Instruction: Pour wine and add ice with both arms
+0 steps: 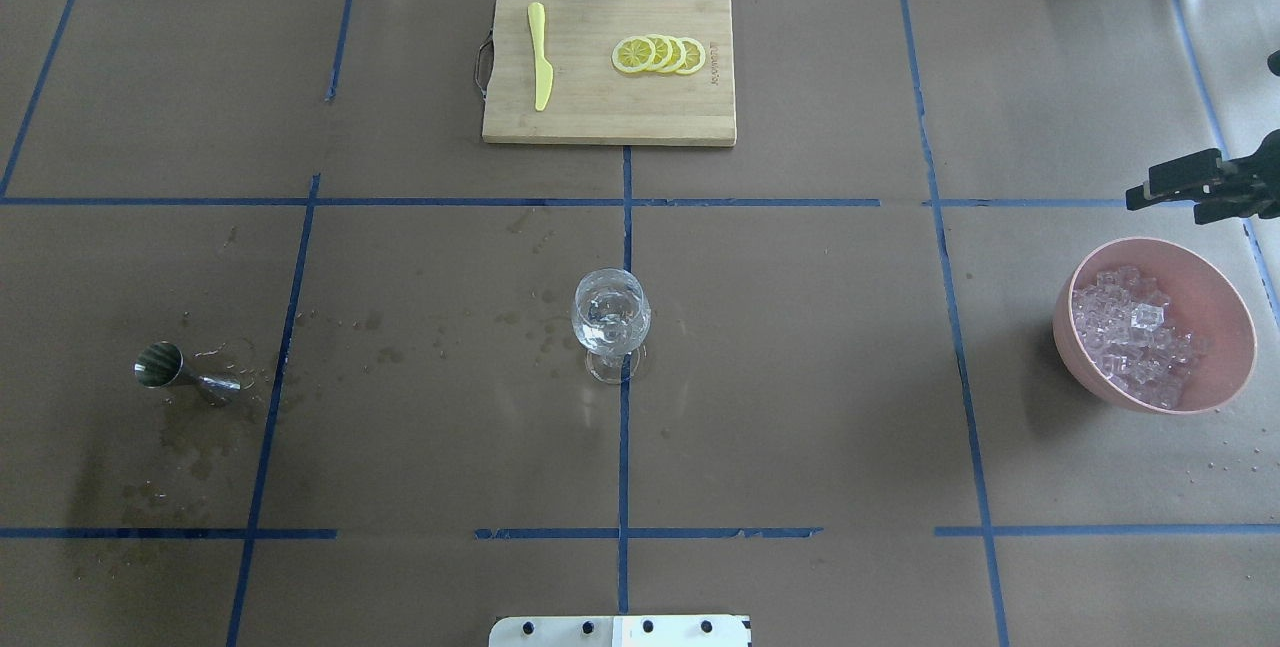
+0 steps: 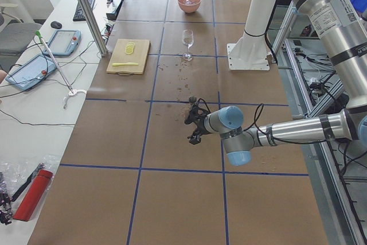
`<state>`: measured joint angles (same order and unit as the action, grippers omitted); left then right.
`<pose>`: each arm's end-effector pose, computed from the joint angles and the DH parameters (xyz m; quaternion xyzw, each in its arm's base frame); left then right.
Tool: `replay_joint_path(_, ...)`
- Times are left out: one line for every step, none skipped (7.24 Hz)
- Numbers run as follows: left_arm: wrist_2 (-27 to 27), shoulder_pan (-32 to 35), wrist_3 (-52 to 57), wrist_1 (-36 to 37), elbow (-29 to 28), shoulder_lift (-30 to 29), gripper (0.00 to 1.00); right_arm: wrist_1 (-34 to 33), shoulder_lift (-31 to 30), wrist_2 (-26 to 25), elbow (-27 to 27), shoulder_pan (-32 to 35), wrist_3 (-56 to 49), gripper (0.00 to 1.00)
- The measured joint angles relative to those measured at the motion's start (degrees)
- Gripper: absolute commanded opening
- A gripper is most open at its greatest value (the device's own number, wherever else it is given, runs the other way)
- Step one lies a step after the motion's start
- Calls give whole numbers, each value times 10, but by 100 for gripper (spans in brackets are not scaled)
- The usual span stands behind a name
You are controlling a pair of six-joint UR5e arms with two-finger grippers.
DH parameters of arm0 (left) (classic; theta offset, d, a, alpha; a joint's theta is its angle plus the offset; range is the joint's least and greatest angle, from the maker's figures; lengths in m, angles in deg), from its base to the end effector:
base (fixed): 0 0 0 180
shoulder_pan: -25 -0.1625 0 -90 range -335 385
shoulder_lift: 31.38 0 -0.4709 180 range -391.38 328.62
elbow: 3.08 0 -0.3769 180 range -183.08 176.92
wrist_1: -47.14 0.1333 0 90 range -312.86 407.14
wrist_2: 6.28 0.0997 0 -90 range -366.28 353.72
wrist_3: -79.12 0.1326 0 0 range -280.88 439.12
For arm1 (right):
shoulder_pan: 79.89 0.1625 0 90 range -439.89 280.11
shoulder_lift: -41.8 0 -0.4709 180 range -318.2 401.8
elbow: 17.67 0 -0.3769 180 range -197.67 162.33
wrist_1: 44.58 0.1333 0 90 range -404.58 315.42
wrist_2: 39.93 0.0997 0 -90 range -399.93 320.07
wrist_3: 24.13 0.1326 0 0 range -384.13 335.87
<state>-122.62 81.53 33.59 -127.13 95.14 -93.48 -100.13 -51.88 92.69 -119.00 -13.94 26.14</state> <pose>0.0949 -0.2785 0.6665 0.2789 0.4795 0.0346 0.8313 -0.1570 -0.4585 0.5878 0.0618 -0.4724 0.0701 0.8764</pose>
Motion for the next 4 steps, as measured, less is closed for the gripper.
replay_joint_path(-3,4,-12,4,-3,-2,100,-23,-22,-37,-26,-30,4,99)
replay_joint_path(-17,17,-17,28,-2,-13,100,-38,-37,-56,-38,-49,7,97)
replay_joint_path(-47,38,-19,67,-1,-30,100,-47,-47,-64,-41,-64,11,92)
replay_joint_path(-75,58,-20,92,-1,-44,100,-51,-56,-65,-42,-73,14,89)
